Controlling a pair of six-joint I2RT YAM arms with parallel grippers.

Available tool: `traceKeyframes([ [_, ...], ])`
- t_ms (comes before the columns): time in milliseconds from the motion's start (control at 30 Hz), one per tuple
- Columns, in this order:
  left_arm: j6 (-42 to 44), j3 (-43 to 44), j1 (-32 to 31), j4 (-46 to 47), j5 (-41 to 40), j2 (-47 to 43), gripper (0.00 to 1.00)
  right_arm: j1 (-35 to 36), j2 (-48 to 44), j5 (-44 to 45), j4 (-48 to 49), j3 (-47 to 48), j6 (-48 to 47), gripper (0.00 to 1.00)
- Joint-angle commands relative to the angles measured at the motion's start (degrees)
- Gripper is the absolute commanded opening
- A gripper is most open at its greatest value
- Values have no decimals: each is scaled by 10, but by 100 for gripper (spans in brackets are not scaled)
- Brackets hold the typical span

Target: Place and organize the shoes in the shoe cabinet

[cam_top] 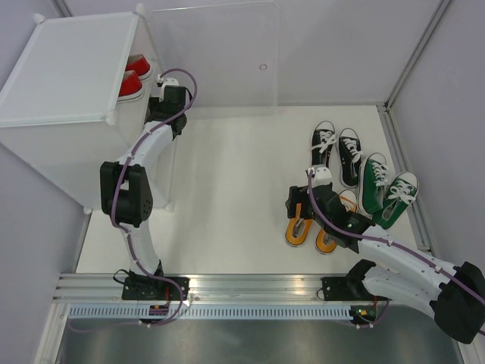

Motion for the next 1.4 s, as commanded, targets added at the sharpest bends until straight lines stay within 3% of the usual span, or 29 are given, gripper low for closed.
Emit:
traceKeyframes([
  [0, -18, -5, 4, -5, -57, -10, 63, 3, -14, -2, 9, 14, 1, 89],
  [400, 15, 82, 20, -2, -59, 95, 63, 3, -7, -2, 12, 14, -2, 89],
  [700, 41, 148, 27, 20, -67, 115, 63, 3, 3, -4, 13, 17, -3, 89],
  [900, 26, 79, -1, 19, -36, 66, 71, 3, -1, -10, 15, 15, -4, 89],
  [1100, -12, 9, -74, -14, 20, -15, 79, 3, -12, -3, 8, 24, -1, 88],
  [1367, -114, -83, -193, -94, 169, -138, 85, 3, -27, 143, -143, 88, 74, 88],
])
